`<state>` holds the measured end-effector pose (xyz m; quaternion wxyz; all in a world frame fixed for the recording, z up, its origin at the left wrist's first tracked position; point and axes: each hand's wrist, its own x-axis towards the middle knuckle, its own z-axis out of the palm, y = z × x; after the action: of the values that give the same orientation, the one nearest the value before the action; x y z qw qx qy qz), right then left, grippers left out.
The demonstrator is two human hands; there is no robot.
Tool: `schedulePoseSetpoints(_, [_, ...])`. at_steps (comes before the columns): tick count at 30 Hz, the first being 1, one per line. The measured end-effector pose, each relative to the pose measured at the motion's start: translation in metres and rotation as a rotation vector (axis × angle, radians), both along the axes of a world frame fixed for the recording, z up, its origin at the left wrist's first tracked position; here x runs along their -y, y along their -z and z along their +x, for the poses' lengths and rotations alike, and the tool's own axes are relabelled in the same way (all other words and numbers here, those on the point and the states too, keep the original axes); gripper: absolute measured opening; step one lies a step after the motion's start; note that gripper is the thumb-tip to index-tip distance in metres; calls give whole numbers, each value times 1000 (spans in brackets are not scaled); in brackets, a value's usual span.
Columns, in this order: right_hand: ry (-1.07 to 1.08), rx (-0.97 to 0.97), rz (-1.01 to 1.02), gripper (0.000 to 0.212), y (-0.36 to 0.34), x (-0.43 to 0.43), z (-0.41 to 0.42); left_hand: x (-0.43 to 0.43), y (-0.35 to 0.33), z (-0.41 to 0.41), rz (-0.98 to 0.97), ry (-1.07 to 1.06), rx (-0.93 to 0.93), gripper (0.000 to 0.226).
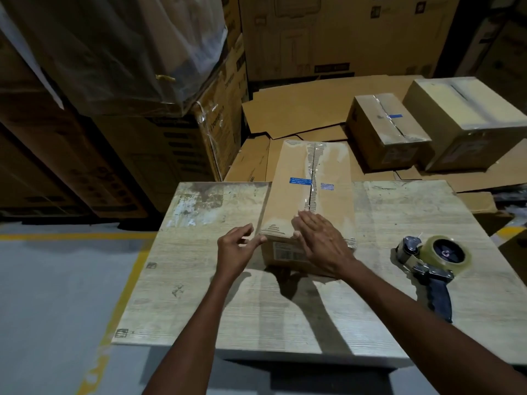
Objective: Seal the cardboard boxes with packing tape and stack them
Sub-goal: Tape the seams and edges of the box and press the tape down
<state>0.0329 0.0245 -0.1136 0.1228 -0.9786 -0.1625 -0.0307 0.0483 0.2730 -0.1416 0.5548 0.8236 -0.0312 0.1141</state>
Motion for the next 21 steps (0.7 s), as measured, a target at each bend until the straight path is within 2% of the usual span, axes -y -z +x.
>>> schedulePoseSetpoints(3, [-5,-44,-5,93,2,3,4,10,1,3,-26,-16,-7,32])
schedulePoseSetpoints(7, [-3,-68,2,97,1,3,2,17,7,2,-3,-51,15,17])
schedulePoseSetpoints(13, [-4,-75,-27,94,0,4,3,31,16,-11,-49,-156,73,22])
schedulePoseSetpoints(16, [0,-67,-42,89,-2,2,4,47,18,-24,-89,-289,136,25])
schedulePoseSetpoints(18, [6,-69,-51,88,-1,1,4,62,21,-30,-31,-375,186,26])
schedulePoseSetpoints(21, [0,-66,-50,99,0,1,5,81,35,-36,181,-399,243,29])
